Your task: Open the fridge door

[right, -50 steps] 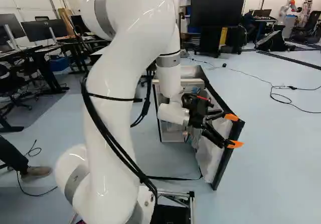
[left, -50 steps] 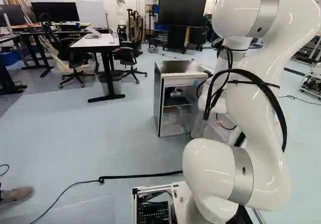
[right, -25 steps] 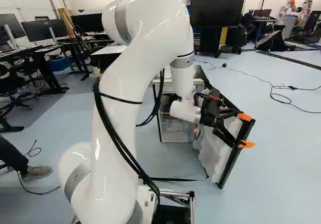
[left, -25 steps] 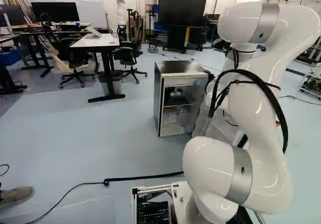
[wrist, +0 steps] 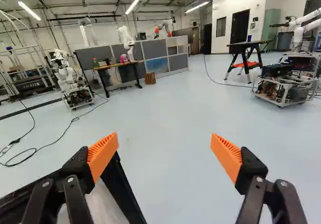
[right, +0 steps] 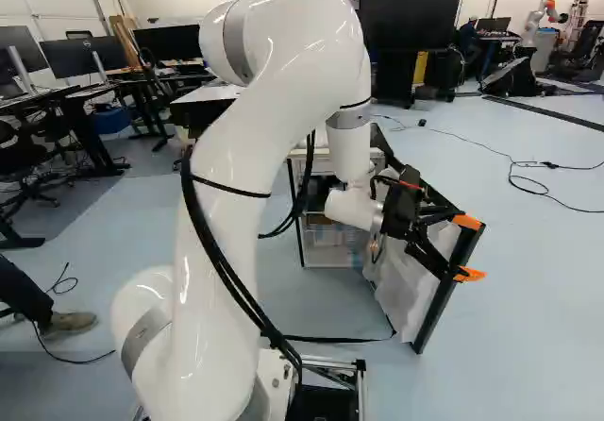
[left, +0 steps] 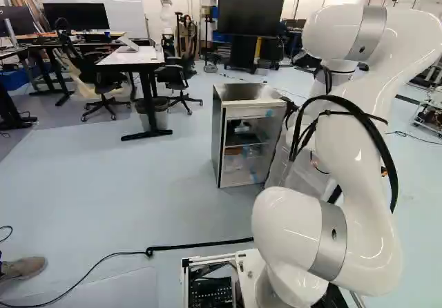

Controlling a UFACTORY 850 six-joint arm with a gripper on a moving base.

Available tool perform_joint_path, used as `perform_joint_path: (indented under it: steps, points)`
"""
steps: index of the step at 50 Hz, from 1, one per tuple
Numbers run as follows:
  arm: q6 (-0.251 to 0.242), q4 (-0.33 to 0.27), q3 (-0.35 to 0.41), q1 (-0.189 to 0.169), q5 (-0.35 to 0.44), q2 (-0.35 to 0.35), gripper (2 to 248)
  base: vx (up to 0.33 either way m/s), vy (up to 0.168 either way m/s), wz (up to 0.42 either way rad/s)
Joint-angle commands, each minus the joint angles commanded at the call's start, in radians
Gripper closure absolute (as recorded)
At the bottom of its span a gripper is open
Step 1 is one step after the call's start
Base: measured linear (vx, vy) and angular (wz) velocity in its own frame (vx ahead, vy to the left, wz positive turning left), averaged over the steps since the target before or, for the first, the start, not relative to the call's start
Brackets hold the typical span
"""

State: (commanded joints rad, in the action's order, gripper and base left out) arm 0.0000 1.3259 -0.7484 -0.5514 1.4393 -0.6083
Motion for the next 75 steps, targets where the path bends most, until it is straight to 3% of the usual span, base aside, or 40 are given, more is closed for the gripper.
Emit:
perform_joint_path:
  steps: [11,27,75]
  points:
    - [0.000,-0.010,0.080,0.027,0.000,0.044,3,0.000,0.000,0.000]
    - [0.000,-0.072,0.192,0.075,0.000,0.107,3,0.000,0.000,0.000]
    - [0.000,-0.384,0.469,0.265,0.000,0.282,3,0.000,0.000,0.000]
